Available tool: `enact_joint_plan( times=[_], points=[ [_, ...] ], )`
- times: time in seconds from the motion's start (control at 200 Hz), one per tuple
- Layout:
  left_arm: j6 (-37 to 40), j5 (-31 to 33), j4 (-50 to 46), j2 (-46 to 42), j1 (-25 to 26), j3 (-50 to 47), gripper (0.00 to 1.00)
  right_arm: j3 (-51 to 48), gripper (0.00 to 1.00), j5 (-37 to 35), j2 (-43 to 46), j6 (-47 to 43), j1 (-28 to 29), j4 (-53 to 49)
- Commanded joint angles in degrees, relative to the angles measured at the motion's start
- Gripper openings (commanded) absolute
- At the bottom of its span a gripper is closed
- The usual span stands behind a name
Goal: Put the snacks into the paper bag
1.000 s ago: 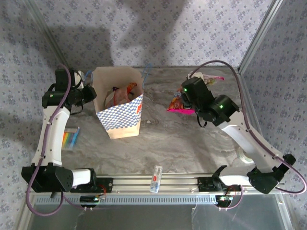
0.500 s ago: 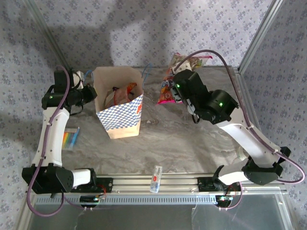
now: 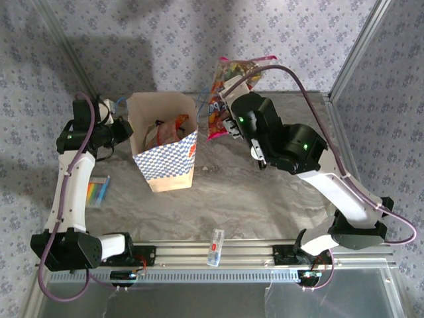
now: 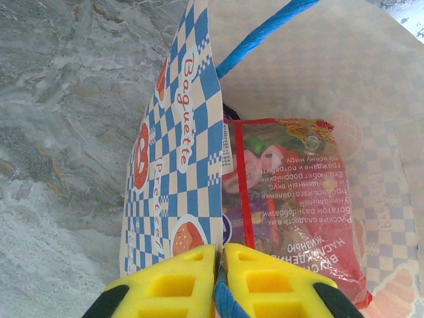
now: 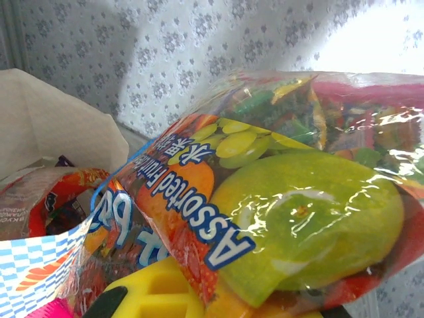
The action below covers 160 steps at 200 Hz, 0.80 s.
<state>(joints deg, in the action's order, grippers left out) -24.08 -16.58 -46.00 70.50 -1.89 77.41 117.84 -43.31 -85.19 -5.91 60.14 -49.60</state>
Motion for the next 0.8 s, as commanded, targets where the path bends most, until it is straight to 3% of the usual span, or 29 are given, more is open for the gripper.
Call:
enact_joint_plan(
  times=[0.0, 0.795],
  points=[
    [-0.8, -1.9, 2.3, -2.0, -0.6, -0.5, 0.12, 5.9, 0.0, -0.7, -0.8, -3.1, 0.8, 9.0],
    [-1.1, -4.3, 3.7, -3.5, -2.5, -2.3, 0.12, 22.6, 0.0, 10.8, -17.1, -2.4, 1.8, 13.0]
  ],
)
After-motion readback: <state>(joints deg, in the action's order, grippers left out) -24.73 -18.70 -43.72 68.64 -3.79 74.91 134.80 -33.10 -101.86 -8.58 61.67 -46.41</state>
